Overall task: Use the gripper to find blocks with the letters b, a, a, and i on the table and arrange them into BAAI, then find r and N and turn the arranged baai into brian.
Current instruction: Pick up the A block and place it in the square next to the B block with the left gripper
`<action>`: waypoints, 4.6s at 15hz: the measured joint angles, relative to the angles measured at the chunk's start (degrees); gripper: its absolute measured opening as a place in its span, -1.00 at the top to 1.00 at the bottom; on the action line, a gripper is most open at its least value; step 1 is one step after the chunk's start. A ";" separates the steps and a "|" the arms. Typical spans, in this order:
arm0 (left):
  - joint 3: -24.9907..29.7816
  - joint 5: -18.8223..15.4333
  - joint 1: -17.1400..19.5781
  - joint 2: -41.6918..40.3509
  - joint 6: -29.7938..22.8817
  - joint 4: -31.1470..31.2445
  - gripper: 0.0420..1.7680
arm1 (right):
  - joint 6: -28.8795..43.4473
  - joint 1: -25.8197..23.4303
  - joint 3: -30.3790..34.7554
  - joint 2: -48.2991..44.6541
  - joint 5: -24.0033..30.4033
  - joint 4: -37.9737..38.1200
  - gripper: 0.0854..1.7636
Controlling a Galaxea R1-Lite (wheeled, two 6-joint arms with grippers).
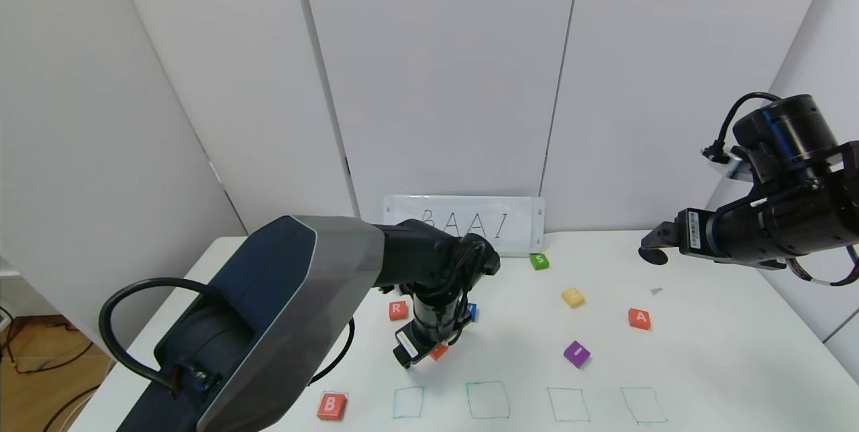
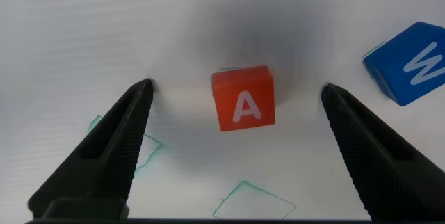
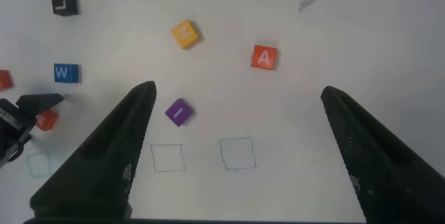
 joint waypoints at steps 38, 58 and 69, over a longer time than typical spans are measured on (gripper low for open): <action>30.32 2.62 -2.23 -17.48 18.42 -11.45 0.46 | 0.02 -0.20 -0.11 -1.28 -0.02 0.00 -0.94; 52.26 -4.18 -3.41 -24.41 44.87 -34.15 0.46 | 0.02 -0.20 -0.09 -2.05 0.06 0.02 -0.94; 51.16 -4.44 -2.36 -22.28 45.03 -34.72 0.46 | 0.00 -0.12 0.00 -2.11 0.06 0.00 -0.94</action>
